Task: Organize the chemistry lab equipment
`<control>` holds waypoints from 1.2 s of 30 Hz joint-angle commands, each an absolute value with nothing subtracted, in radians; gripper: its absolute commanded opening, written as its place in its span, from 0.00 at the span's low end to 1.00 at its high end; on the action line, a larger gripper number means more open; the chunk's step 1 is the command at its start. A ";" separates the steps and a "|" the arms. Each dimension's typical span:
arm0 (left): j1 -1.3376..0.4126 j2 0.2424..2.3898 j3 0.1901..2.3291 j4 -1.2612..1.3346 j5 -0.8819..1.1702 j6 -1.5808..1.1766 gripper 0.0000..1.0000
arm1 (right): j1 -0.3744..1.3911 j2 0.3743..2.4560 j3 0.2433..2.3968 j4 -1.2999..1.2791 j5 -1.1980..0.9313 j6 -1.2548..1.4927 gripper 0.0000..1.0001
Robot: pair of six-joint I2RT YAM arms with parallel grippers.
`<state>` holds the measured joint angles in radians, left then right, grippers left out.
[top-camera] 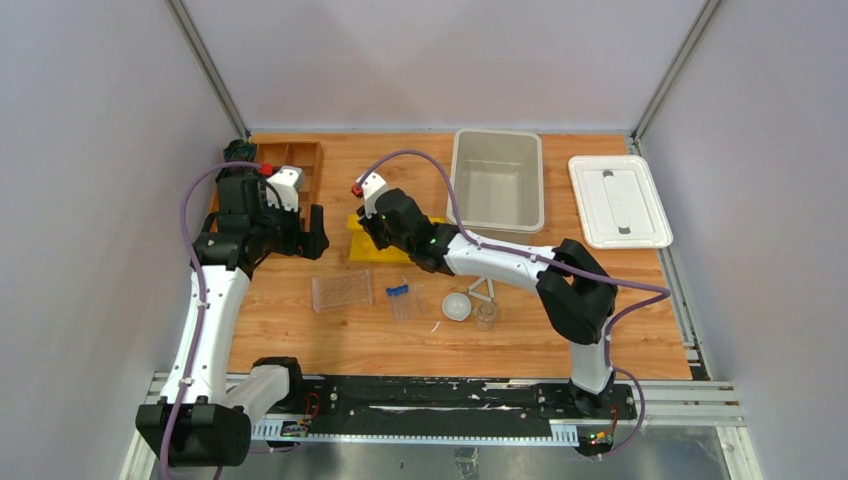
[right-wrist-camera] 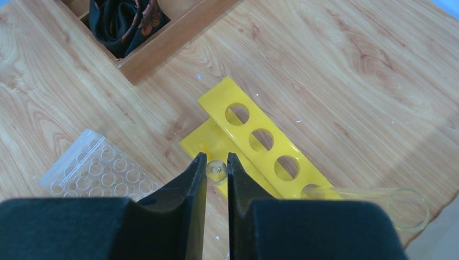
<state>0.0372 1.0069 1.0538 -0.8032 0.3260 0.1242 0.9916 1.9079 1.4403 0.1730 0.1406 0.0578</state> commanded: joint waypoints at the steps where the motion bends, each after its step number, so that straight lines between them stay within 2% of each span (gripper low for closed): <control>1: 0.043 1.017 1.057 -0.801 0.342 0.136 0.99 | 0.974 1.928 1.431 0.201 0.148 0.050 0.00; 36: 0.045 1.012 1.068 -0.801 0.330 0.160 0.99 | 0.964 2.035 1.482 0.168 0.074 0.115 0.00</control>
